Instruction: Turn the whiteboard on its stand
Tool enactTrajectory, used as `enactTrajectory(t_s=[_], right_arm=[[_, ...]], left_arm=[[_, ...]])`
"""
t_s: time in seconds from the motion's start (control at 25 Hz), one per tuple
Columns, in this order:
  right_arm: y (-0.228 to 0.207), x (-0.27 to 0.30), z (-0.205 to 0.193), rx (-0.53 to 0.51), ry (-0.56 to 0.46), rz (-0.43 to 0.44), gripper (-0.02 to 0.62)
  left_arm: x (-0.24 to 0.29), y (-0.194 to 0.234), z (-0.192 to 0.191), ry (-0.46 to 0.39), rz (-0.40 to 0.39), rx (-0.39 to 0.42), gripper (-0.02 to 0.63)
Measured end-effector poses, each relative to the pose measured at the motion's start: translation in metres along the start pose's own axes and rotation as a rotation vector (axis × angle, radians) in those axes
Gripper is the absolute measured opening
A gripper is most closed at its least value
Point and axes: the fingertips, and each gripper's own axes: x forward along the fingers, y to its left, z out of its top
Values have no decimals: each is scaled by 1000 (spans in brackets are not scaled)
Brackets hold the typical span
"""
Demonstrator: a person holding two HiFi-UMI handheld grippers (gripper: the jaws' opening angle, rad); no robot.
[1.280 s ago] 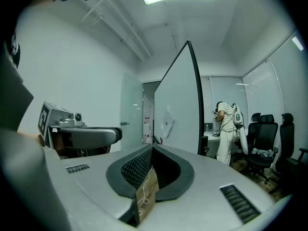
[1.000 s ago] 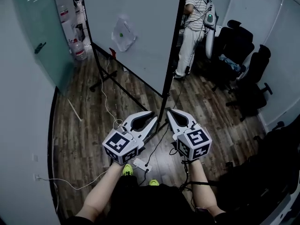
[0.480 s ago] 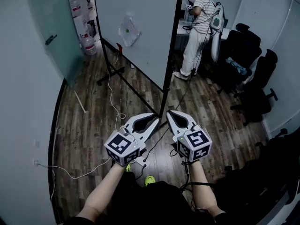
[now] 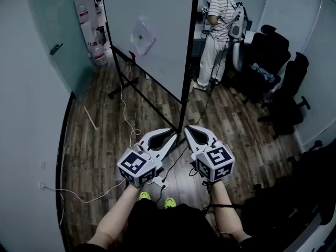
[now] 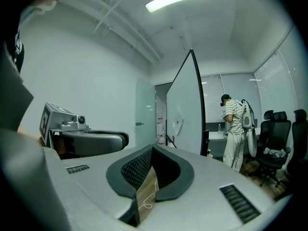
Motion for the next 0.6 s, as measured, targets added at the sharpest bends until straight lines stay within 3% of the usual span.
enactTrajectory(t_s=[0.6], right_arm=[[11, 17, 0, 0, 11, 12, 8]], left_arm=[[-10, 17, 4, -10, 12, -11, 44]])
